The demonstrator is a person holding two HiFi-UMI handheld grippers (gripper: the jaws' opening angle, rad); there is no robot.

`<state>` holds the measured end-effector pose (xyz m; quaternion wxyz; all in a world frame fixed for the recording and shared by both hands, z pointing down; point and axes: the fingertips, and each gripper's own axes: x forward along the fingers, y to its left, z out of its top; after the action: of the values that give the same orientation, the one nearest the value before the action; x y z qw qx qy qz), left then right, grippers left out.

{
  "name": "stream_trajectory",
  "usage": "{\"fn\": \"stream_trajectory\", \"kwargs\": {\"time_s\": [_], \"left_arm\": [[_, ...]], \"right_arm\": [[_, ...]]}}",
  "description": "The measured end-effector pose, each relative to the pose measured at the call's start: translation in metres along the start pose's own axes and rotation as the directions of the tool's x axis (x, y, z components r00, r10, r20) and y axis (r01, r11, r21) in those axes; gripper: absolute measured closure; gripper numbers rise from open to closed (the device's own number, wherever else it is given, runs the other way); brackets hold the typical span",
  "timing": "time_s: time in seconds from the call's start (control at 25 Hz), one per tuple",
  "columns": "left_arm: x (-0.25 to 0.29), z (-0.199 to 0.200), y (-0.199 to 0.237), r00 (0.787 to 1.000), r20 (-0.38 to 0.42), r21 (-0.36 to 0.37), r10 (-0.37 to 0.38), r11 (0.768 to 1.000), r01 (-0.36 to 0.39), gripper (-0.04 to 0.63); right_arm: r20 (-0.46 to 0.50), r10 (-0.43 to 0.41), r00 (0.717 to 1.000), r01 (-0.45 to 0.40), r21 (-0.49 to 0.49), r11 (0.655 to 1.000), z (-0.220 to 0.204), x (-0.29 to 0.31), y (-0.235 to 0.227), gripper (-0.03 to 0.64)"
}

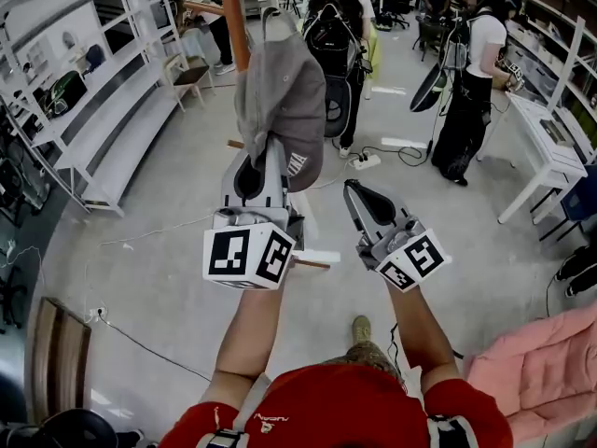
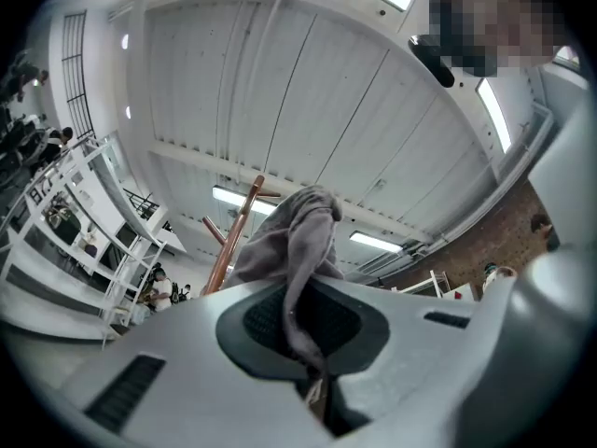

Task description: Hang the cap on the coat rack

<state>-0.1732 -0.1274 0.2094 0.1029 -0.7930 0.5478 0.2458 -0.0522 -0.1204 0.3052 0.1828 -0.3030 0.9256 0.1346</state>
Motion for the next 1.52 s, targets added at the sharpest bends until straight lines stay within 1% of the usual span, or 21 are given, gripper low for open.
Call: {"fn": "stream_trajectory", "kwargs": {"time_s": [0.12,0.28,0.4,0.48,0.6,0.76,1.0,1.12,1.24,1.32,1.4,1.52], "left_arm": [[0.039,0.010,-0.008,1.000,0.028,0.068,0.014,0.998,-0.016,0.581],[0.090,0.027,-0.006,0.995,0.080,0.137,0.060,0.988,-0.070,0.581],[0.125,0.041,0.004,0.990,0.115,0.185,0.084,0.977,-0.104,0.581],[0.153,0.054,0.015,0.984,0.142,0.223,0.111,0.965,-0.141,0.581],[0.197,0.074,0.025,0.970,0.188,0.271,0.152,0.942,-0.200,0.581],[0.232,0.101,0.027,0.951,0.239,0.330,0.195,0.905,-0.269,0.581],[0.266,0.116,0.041,0.916,0.288,0.404,0.279,0.832,-0.381,0.581],[0.276,0.121,0.051,0.906,0.289,0.423,0.308,0.808,-0.410,0.581],[0.288,0.122,0.057,0.907,0.278,0.441,0.316,0.797,-0.413,0.580],[0.294,0.122,0.061,0.905,0.266,0.456,0.332,0.784,-0.422,0.580],[0.295,0.119,0.067,0.897,0.254,0.467,0.363,0.766,-0.442,0.577],[0.294,0.110,0.068,0.876,0.245,0.475,0.416,0.736,-0.482,0.569]], "right_arm": [[0.027,0.047,0.999,-0.047,-0.012,0.999,0.005,0.012,-0.030,0.594],[0.060,0.117,0.991,-0.117,-0.020,0.993,0.009,0.038,-0.072,0.594],[0.082,0.177,0.981,-0.174,-0.043,0.984,0.014,0.064,-0.096,0.594],[0.095,0.222,0.970,-0.218,-0.054,0.975,0.018,0.085,-0.115,0.594],[0.101,0.284,0.953,-0.278,-0.072,0.958,0.021,0.105,-0.144,0.594],[0.097,0.334,0.938,-0.325,-0.096,0.941,0.022,0.113,-0.167,0.594],[0.119,0.387,0.914,-0.376,-0.107,0.920,0.018,0.123,-0.193,0.594],[0.130,0.406,0.904,-0.395,-0.103,0.913,0.019,0.133,-0.195,0.594],[0.135,0.425,0.895,-0.412,-0.112,0.904,0.018,0.141,-0.190,0.594],[0.140,0.435,0.890,-0.420,-0.119,0.899,0.016,0.145,-0.184,0.594],[0.148,0.439,0.886,-0.425,-0.117,0.898,0.014,0.147,-0.178,0.594],[0.156,0.440,0.884,-0.428,-0.107,0.898,0.010,0.143,-0.178,0.594]]}}
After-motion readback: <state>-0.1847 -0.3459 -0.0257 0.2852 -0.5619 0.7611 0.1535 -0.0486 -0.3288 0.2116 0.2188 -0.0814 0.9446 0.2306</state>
